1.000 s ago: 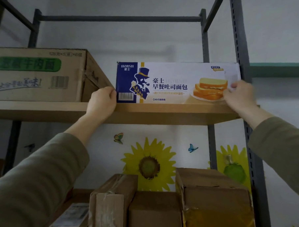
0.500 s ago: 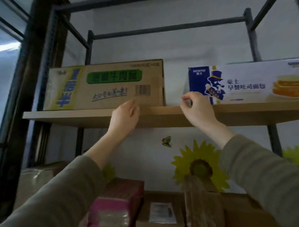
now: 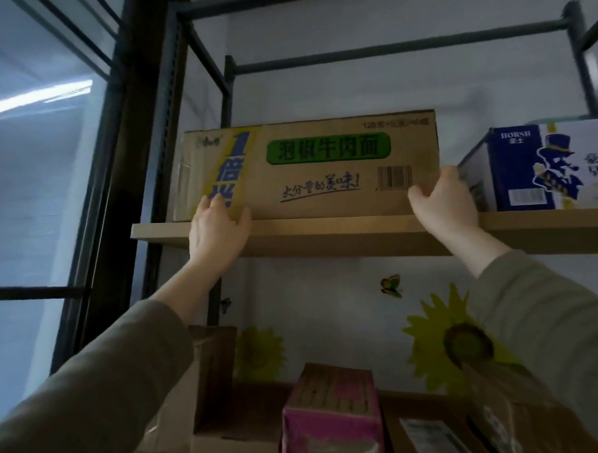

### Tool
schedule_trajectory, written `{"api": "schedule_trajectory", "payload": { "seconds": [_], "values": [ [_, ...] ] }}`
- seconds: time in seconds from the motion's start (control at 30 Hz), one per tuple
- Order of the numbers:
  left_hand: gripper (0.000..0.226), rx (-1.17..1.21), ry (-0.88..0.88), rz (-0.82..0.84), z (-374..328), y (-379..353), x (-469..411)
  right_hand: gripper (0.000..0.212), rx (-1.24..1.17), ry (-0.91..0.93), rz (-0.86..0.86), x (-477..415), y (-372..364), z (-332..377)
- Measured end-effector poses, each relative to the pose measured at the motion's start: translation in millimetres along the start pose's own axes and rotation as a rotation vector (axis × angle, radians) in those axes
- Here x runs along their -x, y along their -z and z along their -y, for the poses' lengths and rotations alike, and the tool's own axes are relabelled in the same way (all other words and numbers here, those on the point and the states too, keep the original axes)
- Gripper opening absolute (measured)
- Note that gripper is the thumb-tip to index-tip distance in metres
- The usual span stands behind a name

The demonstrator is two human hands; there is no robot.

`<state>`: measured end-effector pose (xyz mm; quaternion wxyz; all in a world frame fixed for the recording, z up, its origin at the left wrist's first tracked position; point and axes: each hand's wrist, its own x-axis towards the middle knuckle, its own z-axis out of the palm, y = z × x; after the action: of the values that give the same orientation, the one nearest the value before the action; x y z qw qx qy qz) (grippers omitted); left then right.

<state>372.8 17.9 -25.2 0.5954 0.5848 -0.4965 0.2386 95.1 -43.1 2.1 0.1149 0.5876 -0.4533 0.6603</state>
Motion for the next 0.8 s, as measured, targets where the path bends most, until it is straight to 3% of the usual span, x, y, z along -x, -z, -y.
{"api": "schedule_trajectory", "payload": {
  "seconds": [0.17,0.57,0.8],
  "values": [
    [0.061,0.027,0.168,-0.055,27,4,-38,0.051,-0.071,-0.074,0.011,-18,-9,6],
    [0.076,0.192,0.341,0.008,55,8,-79,0.046,-0.257,-0.158,0.044,-17,-11,22],
    [0.075,0.168,0.320,-0.012,65,37,-77,0.045,-0.240,-0.198,-0.074,5,16,54]
  ]
}}
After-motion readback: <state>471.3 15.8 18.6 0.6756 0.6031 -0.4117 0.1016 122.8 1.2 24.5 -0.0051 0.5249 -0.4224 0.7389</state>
